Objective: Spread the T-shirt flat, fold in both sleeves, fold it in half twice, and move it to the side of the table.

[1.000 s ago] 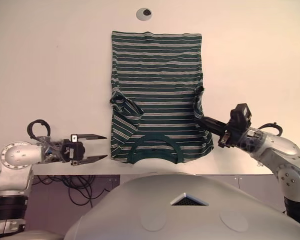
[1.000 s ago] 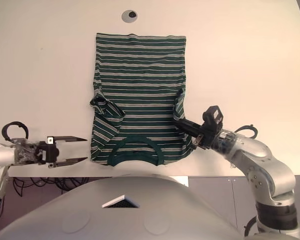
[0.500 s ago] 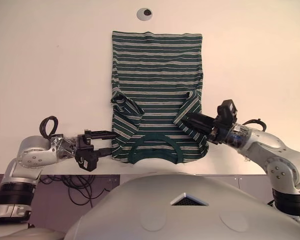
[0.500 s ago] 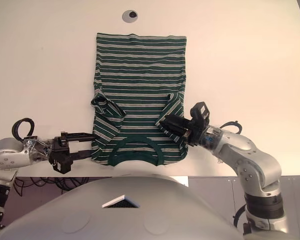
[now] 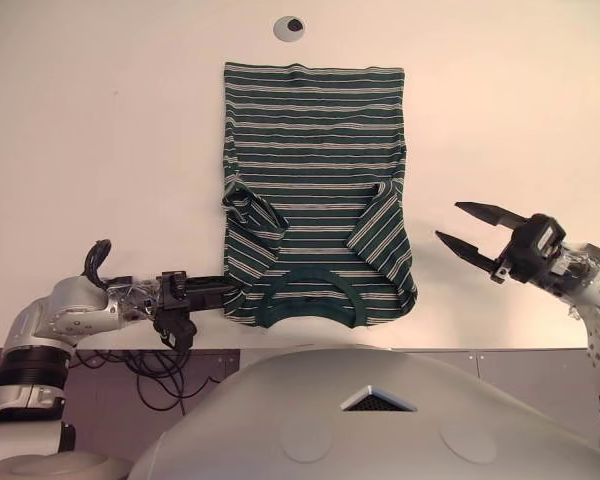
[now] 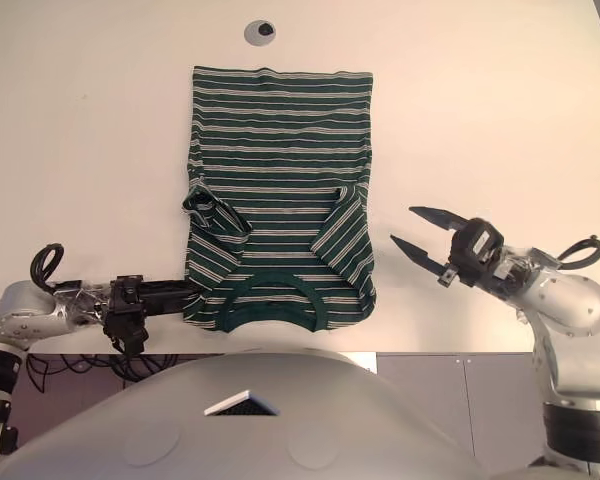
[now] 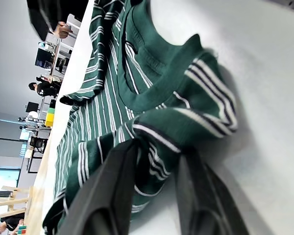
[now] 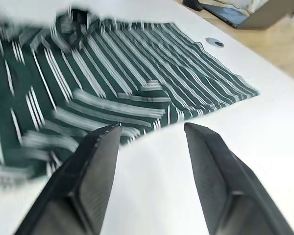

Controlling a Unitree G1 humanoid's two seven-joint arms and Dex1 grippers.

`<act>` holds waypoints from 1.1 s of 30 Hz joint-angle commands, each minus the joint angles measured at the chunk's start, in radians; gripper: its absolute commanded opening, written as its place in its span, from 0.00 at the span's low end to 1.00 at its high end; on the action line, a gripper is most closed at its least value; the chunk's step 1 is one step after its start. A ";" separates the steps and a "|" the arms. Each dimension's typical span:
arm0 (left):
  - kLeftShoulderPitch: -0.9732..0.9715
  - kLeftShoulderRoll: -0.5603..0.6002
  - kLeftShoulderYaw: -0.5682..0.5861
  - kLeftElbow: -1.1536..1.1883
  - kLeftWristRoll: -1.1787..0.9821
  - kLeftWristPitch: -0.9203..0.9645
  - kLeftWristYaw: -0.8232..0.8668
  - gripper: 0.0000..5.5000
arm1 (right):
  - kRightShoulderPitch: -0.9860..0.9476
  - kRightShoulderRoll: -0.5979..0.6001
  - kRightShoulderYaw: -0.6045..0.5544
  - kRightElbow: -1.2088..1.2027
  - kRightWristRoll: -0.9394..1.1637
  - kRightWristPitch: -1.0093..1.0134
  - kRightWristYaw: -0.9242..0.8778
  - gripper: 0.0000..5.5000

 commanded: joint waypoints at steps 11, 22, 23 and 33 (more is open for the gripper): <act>0.002 0.052 -0.166 -0.009 0.059 0.100 0.064 0.00 | -0.006 -0.121 0.201 0.198 -0.473 -0.722 -0.124 0.43; -0.016 0.070 -0.208 -0.014 0.071 0.117 0.116 0.00 | -0.078 -0.115 0.298 0.213 -0.566 -0.712 -0.231 0.19; -0.016 0.072 -0.210 -0.015 0.071 0.118 0.120 0.00 | -0.079 -0.118 0.302 0.213 -0.567 -0.711 -0.238 0.16; 0.069 0.251 -0.402 -0.247 -0.468 0.452 -0.052 0.00 | 0.046 -0.241 0.426 0.095 -0.019 -0.461 -0.087 0.00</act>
